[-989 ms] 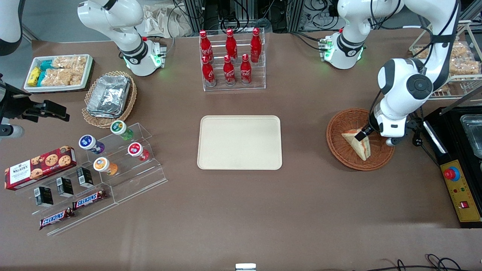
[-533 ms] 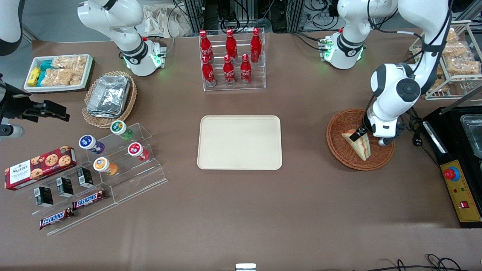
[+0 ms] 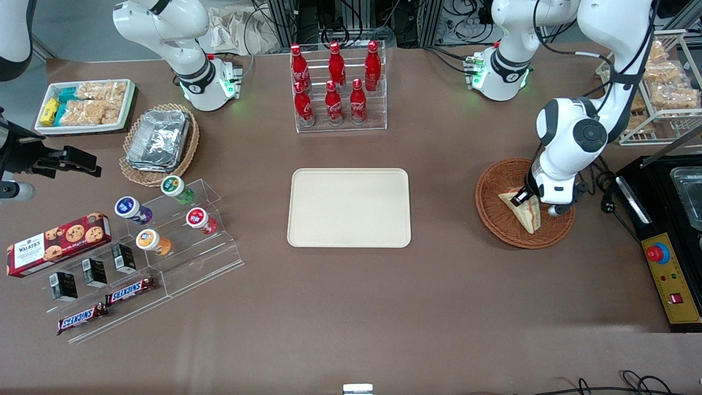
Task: Place sandwich from basket to tray
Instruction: 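Lower the left gripper and close it on the wrapped sandwich, then lift the sandwich and carry it with the left gripper over the beige tray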
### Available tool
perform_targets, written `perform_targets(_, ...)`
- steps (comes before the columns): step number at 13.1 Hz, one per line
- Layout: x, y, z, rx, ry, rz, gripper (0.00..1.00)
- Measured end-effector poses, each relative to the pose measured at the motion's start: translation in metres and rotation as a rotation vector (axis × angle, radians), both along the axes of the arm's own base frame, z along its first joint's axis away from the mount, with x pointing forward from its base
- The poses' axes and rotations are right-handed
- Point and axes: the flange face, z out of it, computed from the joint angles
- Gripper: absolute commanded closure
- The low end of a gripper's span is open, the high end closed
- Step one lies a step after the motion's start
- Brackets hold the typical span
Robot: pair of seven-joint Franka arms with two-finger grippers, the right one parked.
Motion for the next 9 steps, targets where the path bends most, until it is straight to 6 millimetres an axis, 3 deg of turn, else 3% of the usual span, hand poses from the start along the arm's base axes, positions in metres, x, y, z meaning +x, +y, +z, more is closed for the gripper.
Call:
perform_targets(3,0.01,-0.013,0.047,0.02,0.057,-0.106,1.0)
perform_targets(7,0.029,-0.03,0.149,0.043,0.134,-0.238,1.0)
perform_targets(9,0.04,-0.053,0.204,0.048,0.171,-0.298,1.0)
